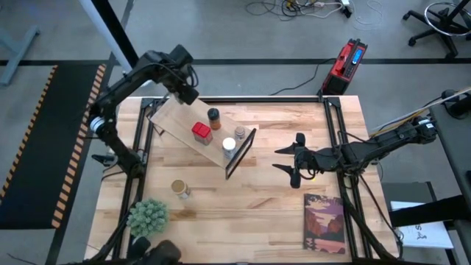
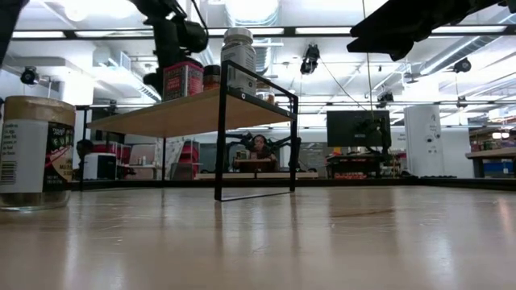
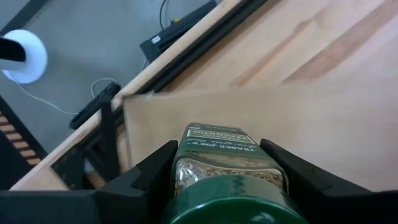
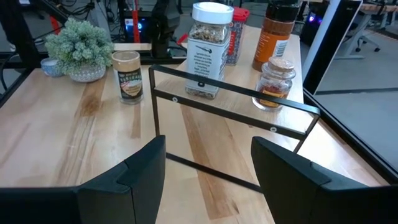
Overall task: Shelf spices
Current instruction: Put the green seasoning bottle on the shelf
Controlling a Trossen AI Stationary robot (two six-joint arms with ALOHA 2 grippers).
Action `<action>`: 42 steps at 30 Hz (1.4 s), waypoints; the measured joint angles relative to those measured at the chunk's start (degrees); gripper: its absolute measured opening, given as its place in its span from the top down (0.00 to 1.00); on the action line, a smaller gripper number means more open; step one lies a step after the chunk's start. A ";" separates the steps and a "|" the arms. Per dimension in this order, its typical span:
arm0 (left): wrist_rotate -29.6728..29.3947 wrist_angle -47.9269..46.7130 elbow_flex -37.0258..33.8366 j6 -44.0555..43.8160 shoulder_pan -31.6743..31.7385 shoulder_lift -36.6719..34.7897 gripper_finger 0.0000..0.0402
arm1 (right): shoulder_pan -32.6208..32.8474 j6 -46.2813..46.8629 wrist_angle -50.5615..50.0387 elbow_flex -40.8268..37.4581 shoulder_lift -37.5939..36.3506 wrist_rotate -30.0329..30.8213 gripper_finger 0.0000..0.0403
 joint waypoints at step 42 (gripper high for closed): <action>2.64 3.07 -0.02 -2.23 2.85 3.31 0.31 | 0.00 0.26 -0.39 -0.02 0.00 -1.79 0.47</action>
